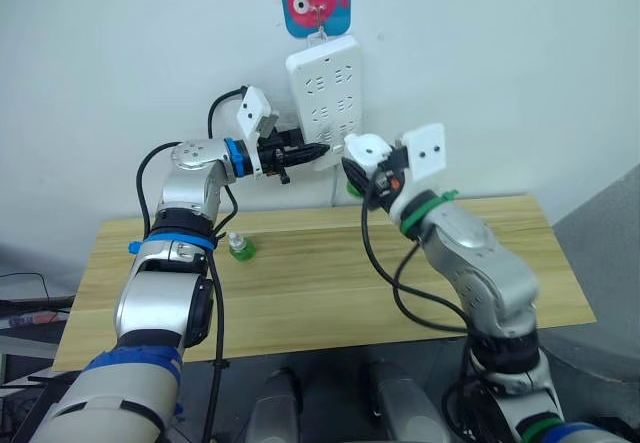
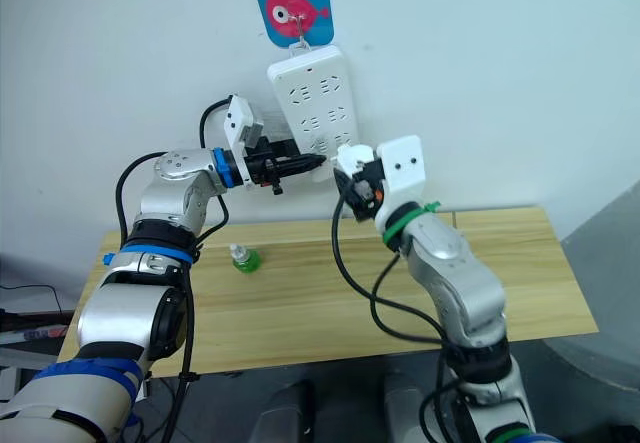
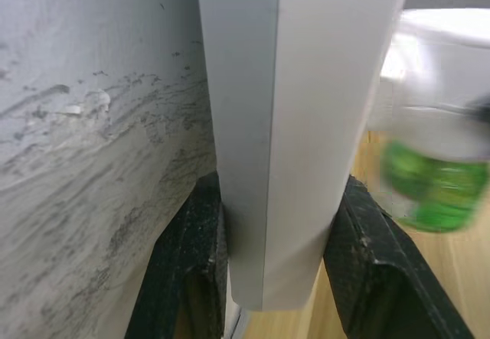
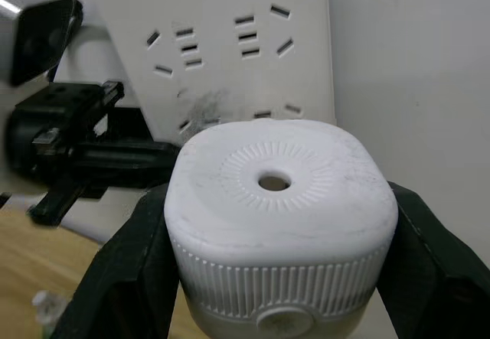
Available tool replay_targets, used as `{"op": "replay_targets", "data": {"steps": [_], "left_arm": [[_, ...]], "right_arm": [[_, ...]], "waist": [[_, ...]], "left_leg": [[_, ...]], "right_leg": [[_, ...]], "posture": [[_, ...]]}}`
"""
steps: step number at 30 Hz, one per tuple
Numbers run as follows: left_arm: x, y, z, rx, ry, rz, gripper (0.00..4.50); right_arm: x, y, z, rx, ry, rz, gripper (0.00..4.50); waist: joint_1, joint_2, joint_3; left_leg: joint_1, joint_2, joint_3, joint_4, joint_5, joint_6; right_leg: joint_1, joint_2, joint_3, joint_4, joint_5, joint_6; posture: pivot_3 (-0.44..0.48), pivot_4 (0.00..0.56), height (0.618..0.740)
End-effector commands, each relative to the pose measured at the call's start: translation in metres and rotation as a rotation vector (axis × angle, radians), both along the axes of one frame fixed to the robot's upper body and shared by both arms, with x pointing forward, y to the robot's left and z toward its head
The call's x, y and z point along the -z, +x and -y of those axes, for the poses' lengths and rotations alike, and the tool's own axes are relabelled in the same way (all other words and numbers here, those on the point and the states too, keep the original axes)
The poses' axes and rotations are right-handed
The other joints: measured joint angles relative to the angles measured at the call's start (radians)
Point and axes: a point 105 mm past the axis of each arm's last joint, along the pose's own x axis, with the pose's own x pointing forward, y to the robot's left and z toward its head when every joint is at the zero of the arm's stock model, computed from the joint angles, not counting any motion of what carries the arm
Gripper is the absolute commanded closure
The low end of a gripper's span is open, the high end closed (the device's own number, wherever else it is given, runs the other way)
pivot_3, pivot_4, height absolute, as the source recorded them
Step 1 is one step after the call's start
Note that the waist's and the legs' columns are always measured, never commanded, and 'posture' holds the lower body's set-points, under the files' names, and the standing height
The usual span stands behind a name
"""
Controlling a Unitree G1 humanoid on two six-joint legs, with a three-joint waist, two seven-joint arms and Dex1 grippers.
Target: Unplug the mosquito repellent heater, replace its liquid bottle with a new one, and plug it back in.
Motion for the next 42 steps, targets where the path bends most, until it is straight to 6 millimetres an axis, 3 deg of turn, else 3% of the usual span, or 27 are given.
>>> {"op": "replay_targets", "data": {"steps": [1, 6, 12, 16, 21, 25, 31, 35, 42], "left_arm": [[0.011, 0.007, -0.018, -0.103, 0.034, -0.023, 3.2], [0.011, 0.007, -0.034, -0.161, 0.026, -0.013, 3.2], [0.013, -0.003, -0.068, -0.273, 0.137, 0.132, 1.26], [0.008, -0.035, -0.066, -0.184, 0.175, 0.263, 0.0], [0.004, -0.089, -0.016, 0.064, 0.154, 0.351, 0.0], [0.001, -0.111, 0.031, 0.184, 0.035, 0.332, 0.0], [-0.003, -0.106, 0.067, 0.167, -0.127, 0.298, 0.0], [-0.011, -0.097, 0.076, 0.142, -0.211, 0.256, 0.0], [-0.011, -0.098, 0.086, 0.203, -0.219, 0.264, 0.0]], "right_arm": [[-0.021, -0.026, 0.005, -0.039, 0.032, 0.061, 1.54], [-0.025, -0.027, 0.014, -0.003, 0.102, 0.031, 1.54], [-0.03, -0.022, 0.026, 0.041, 0.196, 0.009, 1.54], [-0.031, -0.021, 0.035, 0.056, 0.253, -0.006, 1.54], [-0.031, -0.022, 0.049, 0.067, 0.466, -0.068, 1.54], [-0.029, -0.023, 0.058, 0.061, 0.674, -0.141, 1.54], [-0.032, -0.034, 0.061, -0.016, 0.873, -0.228, 1.54], [-0.037, -0.044, 0.062, -0.077, 0.97, -0.268, 1.54], [-0.034, -0.05, 0.064, -0.084, 0.954, -0.315, 1.54]], "waist": [[-0.003, 0.0, 0.0], [-0.017, 0.0, 0.0], [-0.042, 0.0, 0.0], [-0.031, 0.0, 0.0], [-0.01, 0.0, 0.0], [0.01, 0.0, 0.0], [-0.001, 0.0, 0.0], [-0.012, 0.0, 0.0], [-0.037, 0.0, 0.0]], "left_leg": [[0.0, 0.0, 0.0, 0.001, 0.0, 0.0], [0.001, 0.0, 0.0, 0.004, 0.003, -0.002], [0.002, 0.001, 0.002, 0.007, 0.004, -0.001], [-0.001, 0.001, -0.001, 0.005, 0.003, -0.001], [-0.001, 0.001, -0.002, 0.0, 0.004, -0.002], [-0.001, -0.002, -0.001, 0.001, 0.004, -0.003], [-0.001, -0.007, 0.001, 0.003, 0.004, -0.002], [-0.001, -0.006, 0.0, 0.003, 0.004, -0.002], [-0.001, -0.006, 0.001, 0.003, 0.004, -0.002]], "right_leg": [[0.0, 0.0, 0.0, 0.001, 0.0, 0.0], [-0.001, 0.001, 0.002, 0.008, -0.002, 0.005], [-0.004, 0.002, 0.004, 0.015, -0.002, 0.005], [-0.006, 0.001, 0.001, 0.014, -0.001, 0.003], [-0.006, -0.008, 0.0, 0.013, -0.003, 0.0], [-0.005, -0.01, 0.0, 0.013, -0.003, 0.0], [-0.004, -0.008, 0.002, 0.012, -0.002, 0.004], [-0.004, -0.005, 0.002, 0.013, -0.003, 0.006], [-0.004, -0.005, 0.003, 0.013, -0.004, 0.007]], "posture": [[-0.154, 0.248, 0.74], [-0.156, 0.245, 0.74], [-0.133, 0.239, 0.74], [-0.119, 0.236, 0.74], [-0.098, 0.229, 0.74], [-0.1, 0.218, 0.74], [-0.135, 0.209, 0.74], [-0.156, 0.21, 0.74], [-0.168, 0.211, 0.74]]}}
